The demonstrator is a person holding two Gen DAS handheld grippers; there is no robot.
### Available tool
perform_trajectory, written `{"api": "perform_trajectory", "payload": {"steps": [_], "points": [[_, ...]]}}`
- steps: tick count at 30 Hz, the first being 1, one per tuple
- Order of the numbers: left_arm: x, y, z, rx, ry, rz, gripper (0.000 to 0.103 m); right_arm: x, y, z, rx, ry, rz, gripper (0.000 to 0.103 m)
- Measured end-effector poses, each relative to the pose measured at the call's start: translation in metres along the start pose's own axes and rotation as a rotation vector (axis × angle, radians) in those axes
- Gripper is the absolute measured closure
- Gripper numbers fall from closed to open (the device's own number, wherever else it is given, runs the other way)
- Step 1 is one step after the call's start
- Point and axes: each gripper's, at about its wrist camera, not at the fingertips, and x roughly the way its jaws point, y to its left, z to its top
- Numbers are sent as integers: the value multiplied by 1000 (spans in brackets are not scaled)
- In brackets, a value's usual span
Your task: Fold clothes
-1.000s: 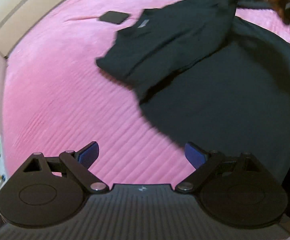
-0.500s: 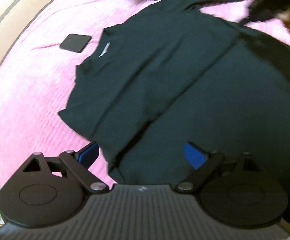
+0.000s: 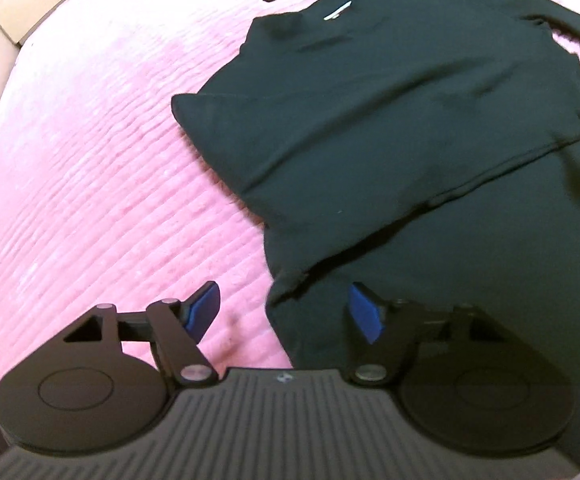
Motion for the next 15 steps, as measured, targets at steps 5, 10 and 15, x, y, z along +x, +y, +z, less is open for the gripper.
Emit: {"api": "perform_trajectory", "payload": {"steps": [5, 10, 15], "points": [[22, 18, -11, -110, -75, -48, 90, 66, 68, 12, -184, 65, 71, 29], [21, 50, -41, -335, -135, -83, 96, 126, 135, 27, -361, 120, 188, 29], [29, 65, -62, -464, -151, -162, 96, 196, 202, 42, -578, 184, 259, 30]]}}
